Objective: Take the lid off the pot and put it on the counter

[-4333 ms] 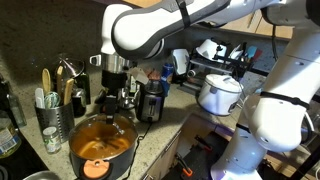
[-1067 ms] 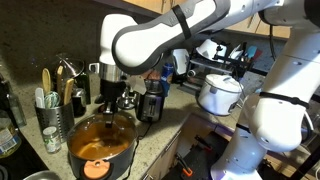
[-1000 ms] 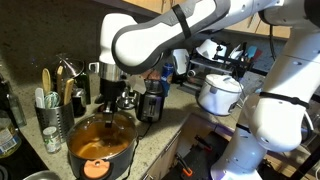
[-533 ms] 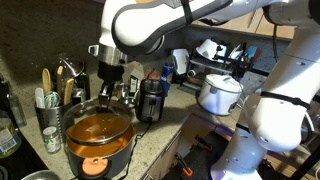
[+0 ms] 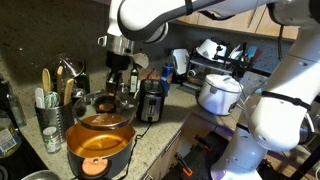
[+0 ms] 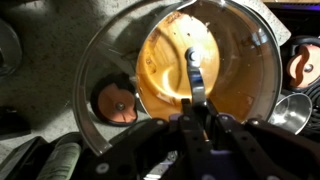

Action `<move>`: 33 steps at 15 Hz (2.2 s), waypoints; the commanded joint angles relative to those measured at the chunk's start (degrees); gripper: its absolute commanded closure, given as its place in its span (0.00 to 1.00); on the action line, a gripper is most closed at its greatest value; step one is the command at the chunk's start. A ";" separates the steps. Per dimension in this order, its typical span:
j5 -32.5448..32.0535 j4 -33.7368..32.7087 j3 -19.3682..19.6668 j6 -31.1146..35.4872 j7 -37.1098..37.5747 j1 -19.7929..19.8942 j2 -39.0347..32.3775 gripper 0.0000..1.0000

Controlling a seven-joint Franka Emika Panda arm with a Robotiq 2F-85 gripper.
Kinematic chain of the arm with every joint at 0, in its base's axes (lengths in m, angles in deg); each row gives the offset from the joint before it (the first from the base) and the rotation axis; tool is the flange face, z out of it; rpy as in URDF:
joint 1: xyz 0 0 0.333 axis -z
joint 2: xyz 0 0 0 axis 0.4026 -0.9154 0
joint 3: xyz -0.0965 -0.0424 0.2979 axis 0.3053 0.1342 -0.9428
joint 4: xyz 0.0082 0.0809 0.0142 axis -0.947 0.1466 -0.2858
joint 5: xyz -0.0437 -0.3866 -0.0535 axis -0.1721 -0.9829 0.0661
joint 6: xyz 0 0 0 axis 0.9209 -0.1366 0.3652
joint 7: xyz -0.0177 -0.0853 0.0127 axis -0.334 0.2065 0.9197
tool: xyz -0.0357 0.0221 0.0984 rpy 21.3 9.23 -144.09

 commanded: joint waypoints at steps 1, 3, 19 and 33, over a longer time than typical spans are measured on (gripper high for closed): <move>-0.86 -0.44 1.51 -2.68 1.80 1.82 2.33 0.93; -0.80 -0.40 2.64 -2.16 1.41 2.84 2.27 0.93; -4.40 -7.90 7.25 9.79 2.20 8.78 -9.07 0.93; -11.82 -13.35 7.06 14.05 8.21 9.21 -18.75 0.93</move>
